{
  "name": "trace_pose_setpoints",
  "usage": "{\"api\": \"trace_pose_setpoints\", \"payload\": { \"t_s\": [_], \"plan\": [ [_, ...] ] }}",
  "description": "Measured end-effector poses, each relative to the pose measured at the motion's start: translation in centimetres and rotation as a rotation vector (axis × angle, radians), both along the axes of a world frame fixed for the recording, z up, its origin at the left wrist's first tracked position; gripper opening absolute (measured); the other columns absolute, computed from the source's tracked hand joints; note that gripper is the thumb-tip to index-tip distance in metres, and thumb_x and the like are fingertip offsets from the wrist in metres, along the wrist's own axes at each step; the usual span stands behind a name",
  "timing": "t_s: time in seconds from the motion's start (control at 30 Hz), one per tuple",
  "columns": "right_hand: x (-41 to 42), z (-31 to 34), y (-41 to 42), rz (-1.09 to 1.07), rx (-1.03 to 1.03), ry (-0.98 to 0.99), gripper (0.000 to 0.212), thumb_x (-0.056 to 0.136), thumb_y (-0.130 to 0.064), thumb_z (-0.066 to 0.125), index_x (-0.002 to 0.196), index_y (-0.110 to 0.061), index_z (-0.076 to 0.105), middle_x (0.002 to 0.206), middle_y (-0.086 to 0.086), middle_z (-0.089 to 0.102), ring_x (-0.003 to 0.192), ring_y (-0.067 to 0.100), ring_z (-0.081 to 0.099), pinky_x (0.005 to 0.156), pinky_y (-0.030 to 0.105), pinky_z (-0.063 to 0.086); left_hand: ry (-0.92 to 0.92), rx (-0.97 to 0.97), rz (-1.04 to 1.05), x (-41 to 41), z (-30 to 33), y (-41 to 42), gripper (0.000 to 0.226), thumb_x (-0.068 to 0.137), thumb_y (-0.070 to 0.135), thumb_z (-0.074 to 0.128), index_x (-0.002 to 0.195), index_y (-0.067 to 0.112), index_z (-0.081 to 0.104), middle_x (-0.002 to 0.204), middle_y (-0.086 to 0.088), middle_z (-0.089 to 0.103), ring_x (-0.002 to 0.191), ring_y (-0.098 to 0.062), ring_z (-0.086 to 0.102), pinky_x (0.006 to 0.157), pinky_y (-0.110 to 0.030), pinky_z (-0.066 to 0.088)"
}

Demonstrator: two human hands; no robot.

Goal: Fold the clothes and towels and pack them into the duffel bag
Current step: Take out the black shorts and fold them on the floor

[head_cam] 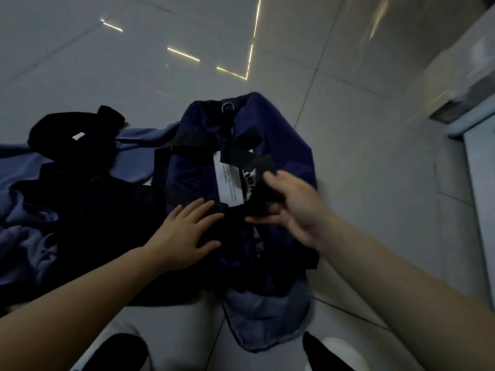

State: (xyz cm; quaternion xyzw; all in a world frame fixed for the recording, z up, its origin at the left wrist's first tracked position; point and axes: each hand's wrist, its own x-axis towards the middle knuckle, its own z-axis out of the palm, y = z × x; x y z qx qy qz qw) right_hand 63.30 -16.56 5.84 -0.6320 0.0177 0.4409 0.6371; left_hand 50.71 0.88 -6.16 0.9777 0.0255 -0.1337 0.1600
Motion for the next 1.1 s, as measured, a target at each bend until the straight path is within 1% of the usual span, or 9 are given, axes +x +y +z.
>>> {"api": "trace_pose_setpoints", "payload": {
  "t_s": [0.1, 0.27, 0.43, 0.5, 0.63, 0.73, 0.87, 0.97, 1.1],
  "plan": [
    [1.9, 2.8, -4.9, -0.161, -0.086, -0.067, 0.012, 0.092, -0.025, 0.058, 0.085, -0.015, 0.06, 0.056, -0.002, 0.062, 0.051, 0.014, 0.061, 0.068, 0.037, 0.056, 0.169, 0.081, -0.159, 0.9, 1.1, -1.8, 0.112, 0.054, 0.092, -0.018, 0.151, 0.04, 0.007, 0.161, 0.008, -0.002, 0.148, -0.013, -0.005, 0.118, -0.044, -0.003],
    [5.8, 1.9, -12.8, -0.449, -0.238, -0.137, 0.026, 0.08, -0.005, 0.07, 0.086, -0.017, 0.048, 0.076, 0.003, 0.047, 0.061, 0.011, 0.046, 0.051, 0.022, 0.05, 0.349, 0.268, -0.402, 1.1, 0.4, -5.4, 0.075, 0.091, 0.058, 0.045, 0.152, 0.033, 0.009, 0.159, 0.001, 0.017, 0.145, -0.022, 0.017, 0.118, -0.047, 0.009],
    [9.9, -2.7, -18.5, -0.693, -0.341, -0.142, 0.03, 0.085, 0.004, 0.063, 0.104, -0.011, 0.045, 0.091, 0.011, 0.05, 0.075, 0.019, 0.053, 0.042, 0.017, 0.047, 0.031, 0.257, -0.466, -1.1, -1.2, -3.5, 0.052, 0.096, 0.021, 0.036, 0.146, 0.037, 0.03, 0.146, 0.01, 0.044, 0.133, -0.009, 0.043, 0.111, -0.034, 0.029],
    [10.3, -5.1, -20.0, -0.706, -0.452, -0.083, 0.018, 0.087, 0.005, 0.06, 0.09, -0.008, 0.048, 0.083, 0.013, 0.05, 0.069, 0.02, 0.051, 0.036, 0.016, 0.045, 0.091, 0.195, -0.479, -2.2, -1.2, -3.4, 0.05, 0.098, 0.017, 0.036, 0.147, 0.029, 0.034, 0.148, 0.008, 0.042, 0.135, -0.011, 0.041, 0.113, -0.034, 0.027],
    [8.0, -9.5, -20.5, -0.57, -0.703, 0.013, 0.024, 0.091, 0.004, 0.056, 0.07, -0.002, 0.048, 0.071, 0.014, 0.051, 0.038, 0.02, 0.057, 0.027, 0.017, 0.04, -0.027, 0.169, -0.547, -4.6, -1.0, -1.9, 0.047, 0.079, 0.023, 0.036, 0.108, 0.028, 0.073, 0.104, 0.009, 0.072, 0.092, -0.008, 0.07, 0.078, -0.03, 0.057],
    [7.1, -11.8, -20.2, -0.528, -0.758, 0.057, 0.023, 0.092, 0.006, 0.055, 0.07, 0.002, 0.05, 0.056, 0.015, 0.057, 0.024, 0.015, 0.051, 0.025, 0.019, 0.038, -0.001, 0.156, -0.573, -6.4, -1.6, -1.2, 0.047, 0.079, 0.029, 0.038, 0.111, 0.024, 0.071, 0.108, 0.008, 0.071, 0.097, -0.009, 0.069, 0.082, -0.032, 0.056],
    [7.0, -13.4, -18.5, -0.372, -0.904, -0.056, 0.013, 0.087, -0.01, 0.067, 0.089, -0.002, 0.057, 0.099, 0.027, 0.063, 0.07, 0.031, 0.068, 0.056, 0.034, 0.055, -0.044, 0.067, -0.514, -6.5, -2.1, -1.5, 0.046, 0.095, 0.053, 0.036, 0.115, 0.026, 0.067, 0.117, 0.005, 0.067, 0.106, -0.013, 0.065, 0.09, -0.033, 0.054],
    [6.8, -12.0, -17.3, -0.16, -1.172, -0.464, 0.045, 0.087, -0.019, 0.064, 0.128, -0.009, 0.049, 0.135, 0.022, 0.043, 0.117, 0.039, 0.05, 0.098, 0.04, 0.041, -0.198, 0.025, -0.412, -4.5, -0.9, -2.4, 0.054, 0.098, 0.058, 0.025, 0.116, 0.027, 0.065, 0.123, 0.001, 0.063, 0.108, -0.017, 0.062, 0.09, -0.031, 0.051],
    [4.3, -7.9, -11.3, -0.131, -0.863, -1.035, 0.057, 0.087, -0.043, 0.05, 0.133, -0.01, 0.047, 0.137, 0.016, 0.043, 0.128, 0.033, 0.04, 0.103, 0.044, 0.035, -0.366, -0.038, -0.2, 1.1, 0.8, -3.7, 0.054, 0.097, 0.057, 0.027, 0.129, 0.024, 0.055, 0.138, -0.005, 0.053, 0.129, -0.024, 0.047, 0.108, -0.045, 0.034]
  ]
}}
